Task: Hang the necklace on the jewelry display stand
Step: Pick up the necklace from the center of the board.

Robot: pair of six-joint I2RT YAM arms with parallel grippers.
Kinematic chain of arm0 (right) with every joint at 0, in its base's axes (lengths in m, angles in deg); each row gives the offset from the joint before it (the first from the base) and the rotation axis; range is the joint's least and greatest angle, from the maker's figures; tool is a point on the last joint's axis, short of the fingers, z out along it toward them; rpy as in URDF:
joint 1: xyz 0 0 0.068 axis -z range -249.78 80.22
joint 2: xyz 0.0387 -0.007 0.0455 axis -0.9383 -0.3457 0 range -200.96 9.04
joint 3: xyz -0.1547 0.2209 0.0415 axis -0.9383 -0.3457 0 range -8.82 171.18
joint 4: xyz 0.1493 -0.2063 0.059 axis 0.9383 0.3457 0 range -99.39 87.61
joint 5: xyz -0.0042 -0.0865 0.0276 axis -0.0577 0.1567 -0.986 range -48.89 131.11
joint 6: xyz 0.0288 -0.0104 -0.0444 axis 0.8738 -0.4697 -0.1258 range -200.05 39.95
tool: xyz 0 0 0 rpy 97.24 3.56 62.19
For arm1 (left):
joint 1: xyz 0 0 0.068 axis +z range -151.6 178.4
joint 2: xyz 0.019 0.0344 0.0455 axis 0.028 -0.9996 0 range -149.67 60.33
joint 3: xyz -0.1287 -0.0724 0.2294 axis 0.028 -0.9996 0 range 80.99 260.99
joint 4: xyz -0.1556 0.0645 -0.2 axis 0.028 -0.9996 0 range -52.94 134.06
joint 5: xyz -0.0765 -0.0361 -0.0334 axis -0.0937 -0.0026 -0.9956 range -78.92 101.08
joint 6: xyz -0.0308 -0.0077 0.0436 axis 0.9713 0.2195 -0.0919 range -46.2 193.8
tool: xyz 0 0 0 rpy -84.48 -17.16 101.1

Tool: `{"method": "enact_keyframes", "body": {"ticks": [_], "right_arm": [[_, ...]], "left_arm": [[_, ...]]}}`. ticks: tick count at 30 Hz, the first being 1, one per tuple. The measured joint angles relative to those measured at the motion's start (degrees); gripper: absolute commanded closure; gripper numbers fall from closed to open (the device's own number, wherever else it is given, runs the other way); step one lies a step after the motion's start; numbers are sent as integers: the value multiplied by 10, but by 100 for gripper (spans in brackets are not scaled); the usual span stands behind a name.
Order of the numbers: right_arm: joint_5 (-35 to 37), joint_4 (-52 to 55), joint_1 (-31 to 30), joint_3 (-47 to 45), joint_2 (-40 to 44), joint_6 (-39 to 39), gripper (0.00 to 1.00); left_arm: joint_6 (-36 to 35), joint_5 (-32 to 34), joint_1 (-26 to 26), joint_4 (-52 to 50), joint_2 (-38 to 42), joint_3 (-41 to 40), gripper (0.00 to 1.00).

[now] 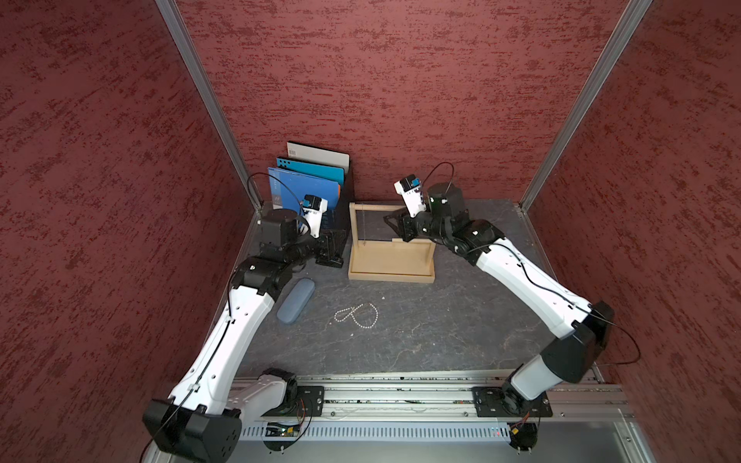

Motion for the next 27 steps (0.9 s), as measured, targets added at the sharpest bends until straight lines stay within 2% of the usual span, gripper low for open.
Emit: {"method": "enact_keyframes", "body": {"ticks": [5,11,15,20,27], "right_arm": [[38,9,-29,-155,104,53,63],[80,33,-74,-239,148,114,63],[100,40,-104,-256,140,148,63],[108,39,-145,-255,87,167,62],[109,38,-184,-255,15,187,62]], "left_arm": [[5,0,-19,-59,63,-104,62],[15,16,-92,-95,48,-164,60],[24,28,-142,-95,2,-173,58],[41,43,-193,-87,-74,-183,56],[89,89,-191,-62,-146,-218,57]]}}
